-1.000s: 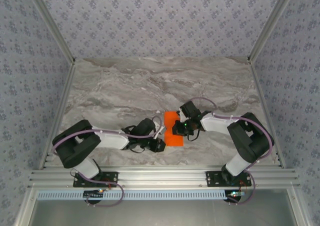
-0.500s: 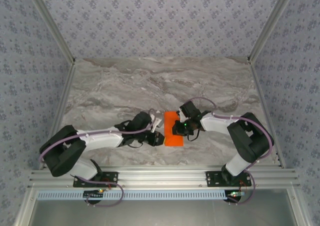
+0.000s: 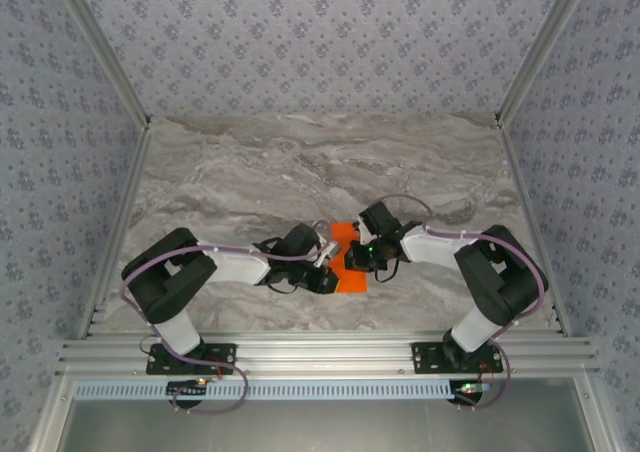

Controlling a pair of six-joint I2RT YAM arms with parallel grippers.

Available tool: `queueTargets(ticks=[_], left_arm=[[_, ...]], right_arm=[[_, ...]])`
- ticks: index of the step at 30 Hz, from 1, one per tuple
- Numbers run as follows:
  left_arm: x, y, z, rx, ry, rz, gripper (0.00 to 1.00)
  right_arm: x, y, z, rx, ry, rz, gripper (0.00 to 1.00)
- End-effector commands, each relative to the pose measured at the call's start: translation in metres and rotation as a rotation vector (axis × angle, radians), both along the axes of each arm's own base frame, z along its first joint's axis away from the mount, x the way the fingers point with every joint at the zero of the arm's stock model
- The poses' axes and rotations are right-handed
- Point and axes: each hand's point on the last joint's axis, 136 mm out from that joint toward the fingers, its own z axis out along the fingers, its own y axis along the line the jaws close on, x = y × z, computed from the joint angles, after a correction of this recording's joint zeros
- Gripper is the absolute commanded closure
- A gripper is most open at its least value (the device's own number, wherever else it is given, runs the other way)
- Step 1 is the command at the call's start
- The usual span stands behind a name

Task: Fold a paper plane with a square sheet of paper (fold left side to right side)
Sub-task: Fold the triangle a second time at the center of the table.

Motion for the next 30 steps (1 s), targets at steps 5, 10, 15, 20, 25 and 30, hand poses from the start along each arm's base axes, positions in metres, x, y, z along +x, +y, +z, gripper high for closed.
queueTargets(ticks=[5, 10, 15, 20, 25, 30], left_arm=[[-0.001, 0.01, -0.025, 0.201, -0.06, 0.018, 0.89], [-0.008, 0.021, -0.036, 0.266, -0.07, 0.04, 0.89], [-0.01, 0.026, -0.039, 0.282, -0.071, 0.052, 0.9], [-0.008, 0.027, -0.037, 0.288, -0.079, 0.055, 0.9], [-0.007, 0.028, -0.037, 0.295, -0.084, 0.059, 0.9], [-0.008, 0.029, -0.038, 0.3, -0.082, 0.062, 0.91]], right_arm=[[-0.012, -0.01, 0.007, -0.021, 0.004, -0.004, 1.0], [-0.017, -0.013, 0.019, -0.009, -0.02, 0.003, 1.0], [-0.023, -0.005, 0.021, 0.048, -0.007, 0.02, 1.0], [-0.024, 0.004, 0.018, 0.069, 0.0, 0.035, 1.0], [-0.02, 0.012, 0.016, 0.07, -0.007, 0.052, 1.0], [-0.023, 0.003, 0.001, -0.005, 0.02, 0.057, 1.0]])
